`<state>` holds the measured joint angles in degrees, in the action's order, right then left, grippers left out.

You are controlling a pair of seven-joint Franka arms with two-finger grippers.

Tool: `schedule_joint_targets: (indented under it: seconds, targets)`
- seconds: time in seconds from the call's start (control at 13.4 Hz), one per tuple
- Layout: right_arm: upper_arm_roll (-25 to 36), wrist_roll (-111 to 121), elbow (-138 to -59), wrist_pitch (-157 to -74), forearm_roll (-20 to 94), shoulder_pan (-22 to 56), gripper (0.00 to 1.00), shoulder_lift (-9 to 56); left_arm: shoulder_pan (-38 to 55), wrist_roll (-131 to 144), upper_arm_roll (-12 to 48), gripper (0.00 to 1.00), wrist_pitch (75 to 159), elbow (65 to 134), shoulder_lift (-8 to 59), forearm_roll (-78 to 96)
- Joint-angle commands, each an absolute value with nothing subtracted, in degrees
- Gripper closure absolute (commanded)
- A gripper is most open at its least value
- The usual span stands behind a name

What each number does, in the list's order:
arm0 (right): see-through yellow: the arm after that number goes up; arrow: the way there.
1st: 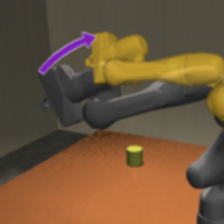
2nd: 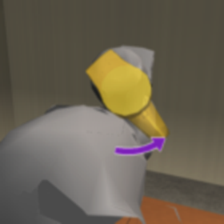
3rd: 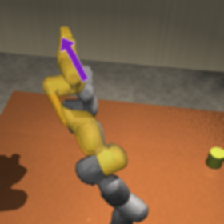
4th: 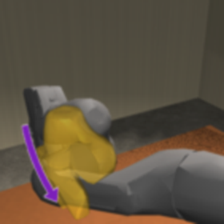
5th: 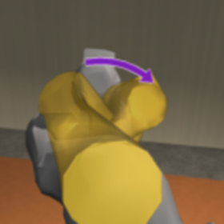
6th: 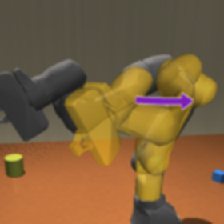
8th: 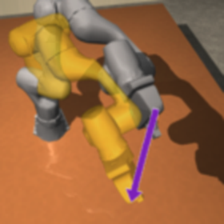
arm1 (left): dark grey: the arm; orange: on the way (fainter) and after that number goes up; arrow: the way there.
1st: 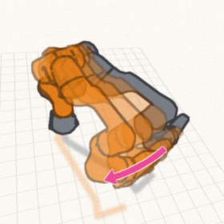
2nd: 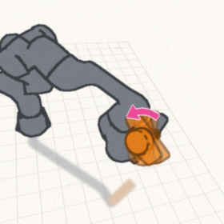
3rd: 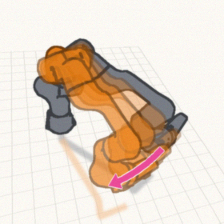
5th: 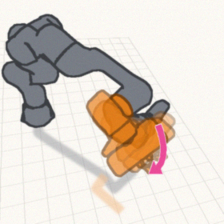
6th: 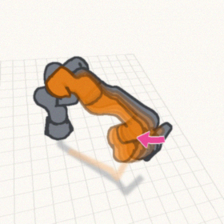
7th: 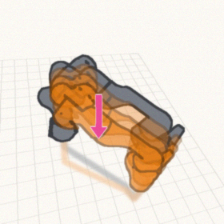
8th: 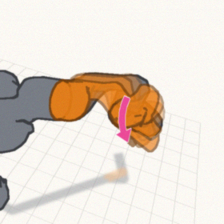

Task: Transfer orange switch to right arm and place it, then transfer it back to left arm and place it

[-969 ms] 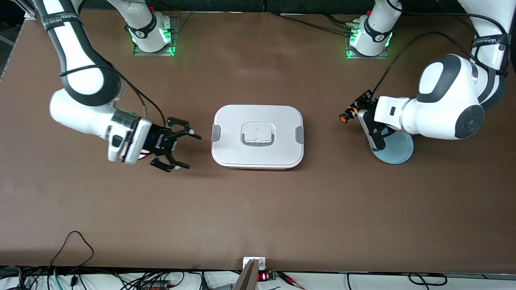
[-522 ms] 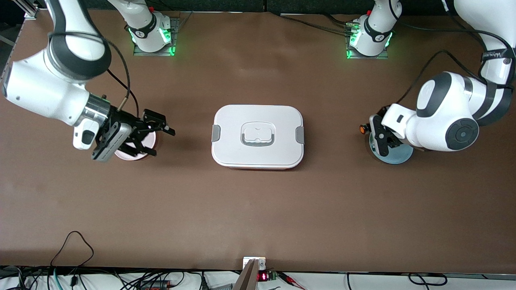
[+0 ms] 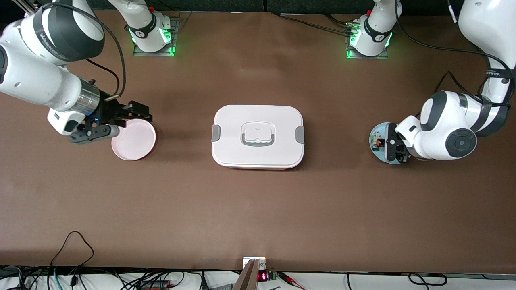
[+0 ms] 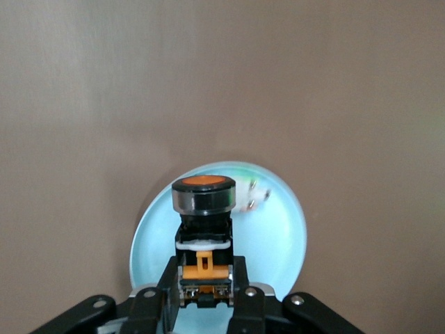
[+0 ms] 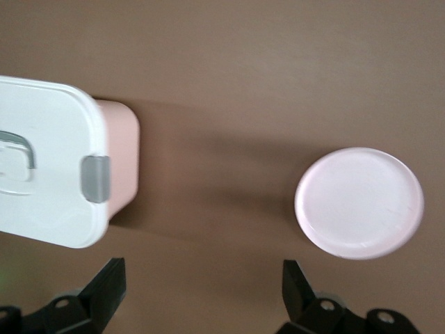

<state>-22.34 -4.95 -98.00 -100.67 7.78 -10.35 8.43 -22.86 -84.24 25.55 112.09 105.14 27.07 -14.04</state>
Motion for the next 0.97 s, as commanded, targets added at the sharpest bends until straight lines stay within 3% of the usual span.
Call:
schedule_joint_targets:
  seconds: [0.0,0.07,0.22,0.52,0.75,0.89]
  targets:
    - [-22.94,-7.91,-93.71,-92.41,0.48,-10.72,0.0,7.3,-27.75,-88.68,26.37,1.0,115.57,107.49,27.77,-16.52]
    - [-23.03,-7.13,-91.69,-89.76,-6.09,-10.46,0.0,6.95,-28.9,-88.68,26.37,1.0,115.58,108.01,28.12,-16.52]
    - [-22.77,-7.47,-89.57,-89.73,-8.52,-10.98,0.0,5.98,-29.53,-87.55,26.19,1.0,116.54,109.5,28.3,-16.52]
    - [-14.0,-8.09,-88.07,-90.09,-8.17,-9.76,0.0,5.98,-29.62,-79.9,26.1,1.0,120.57,113.81,28.04,-20.56]
    - [-0.4,-7.47,-88.24,-90.43,-8.09,-0.29,0.0,5.89,-29.62,-79.98,25.93,1.0,126.37,116.19,28.12,-20.92]
    - [1.4,-7.56,-88.07,-91.14,-7.48,0.27,0.0,5.8,-29.62,-79.8,25.93,1.0,127.96,116.72,28.39,-22.32]
